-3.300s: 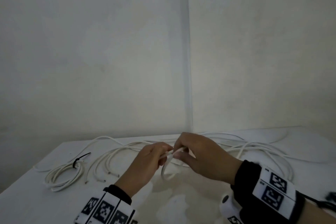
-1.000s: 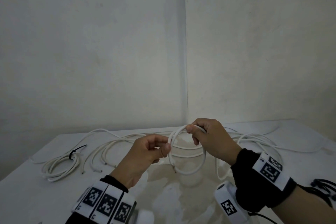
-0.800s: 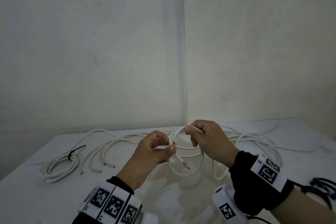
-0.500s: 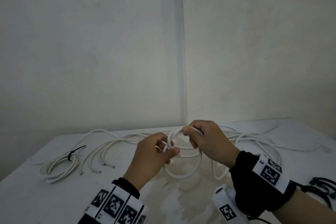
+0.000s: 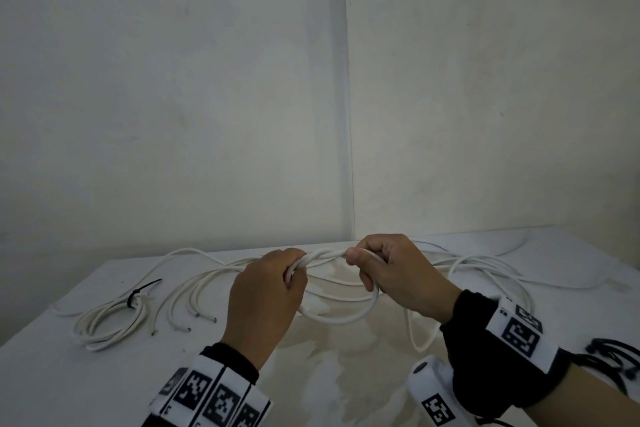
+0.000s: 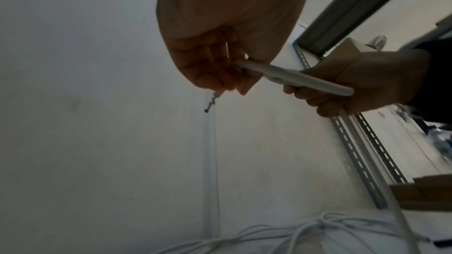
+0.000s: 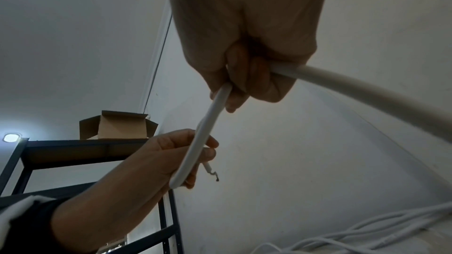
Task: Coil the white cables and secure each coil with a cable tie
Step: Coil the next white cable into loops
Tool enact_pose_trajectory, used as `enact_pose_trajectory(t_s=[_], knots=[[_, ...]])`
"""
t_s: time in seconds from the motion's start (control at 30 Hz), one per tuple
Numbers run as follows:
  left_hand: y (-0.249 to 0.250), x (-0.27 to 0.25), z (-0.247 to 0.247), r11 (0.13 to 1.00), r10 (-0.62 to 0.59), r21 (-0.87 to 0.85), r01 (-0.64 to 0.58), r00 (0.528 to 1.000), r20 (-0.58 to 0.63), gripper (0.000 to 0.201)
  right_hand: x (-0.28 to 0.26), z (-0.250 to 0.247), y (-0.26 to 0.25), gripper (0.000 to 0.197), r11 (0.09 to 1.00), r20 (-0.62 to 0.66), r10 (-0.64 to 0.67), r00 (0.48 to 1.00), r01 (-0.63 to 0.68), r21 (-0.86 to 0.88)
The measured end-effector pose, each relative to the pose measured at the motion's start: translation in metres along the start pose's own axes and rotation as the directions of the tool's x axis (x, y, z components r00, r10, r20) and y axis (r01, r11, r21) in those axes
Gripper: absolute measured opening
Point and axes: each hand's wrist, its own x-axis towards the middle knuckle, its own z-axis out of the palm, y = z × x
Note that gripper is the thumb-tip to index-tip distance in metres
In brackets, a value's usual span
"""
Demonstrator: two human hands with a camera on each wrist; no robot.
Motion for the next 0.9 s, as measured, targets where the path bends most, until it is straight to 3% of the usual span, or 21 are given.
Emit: enact_pose_trajectory(t_s=[0.03,0.1,0.17,0.23,0.37,0.5,0.53,0.73,0.9], knots=[[-0.001,0.000,0.000,1.000,0.002,-0.018,-0.003,1.000,-0.009,0.008,-0.001,-0.001,0.000,0.036,1.000,0.002,0.005,1.000,-0.005,0.003],[0.000,0.001,0.000,0.978,-0.097,-0.179,0.103,0.994,0.041,0.007,-0.002,-0.002,-0.001,0.035,1.000,0.011,0.013,1.000,-0.014,0.021],[0.002,0.003,-0.001,0.866,-0.205,-0.415,0.279,0.955,0.215,0.016,-0.003,-0.001,-0.002,0.033,0.999,0.021,0.020,1.000,-0.020,0.042],[0.007,0.004,-0.005,0.731,-0.235,-0.542,0.413,0.899,0.369,0.021,-0.004,-0.002,-0.003,0.033,0.998,0.021,0.026,0.999,-0.027,0.056],[0.013,0.004,-0.010,0.723,-0.182,-0.521,0.452,0.854,0.488,0.013,-0.003,-0.002,-0.001,0.027,0.995,0.030,0.053,0.998,-0.055,0.080],[0.013,0.009,-0.014,0.581,-0.231,-0.544,0.605,0.764,0.602,0.045,-0.003,-0.002,0.001,0.023,0.991,0.027,0.071,0.997,-0.074,0.116],[0.012,0.008,-0.016,0.580,-0.206,-0.541,0.610,0.752,0.627,0.047,-0.003,-0.003,0.002,0.023,0.991,0.028,0.072,0.997,-0.075,0.115],[0.003,0.005,-0.020,0.766,-0.093,-0.412,0.494,0.719,0.689,0.030,-0.003,-0.002,0.004,0.021,0.991,0.049,0.076,0.996,-0.081,0.110],[-0.001,0.005,-0.020,0.782,-0.070,-0.430,0.450,0.750,0.658,0.030,-0.001,-0.002,0.002,0.020,0.982,0.077,0.113,0.991,-0.123,0.145]])
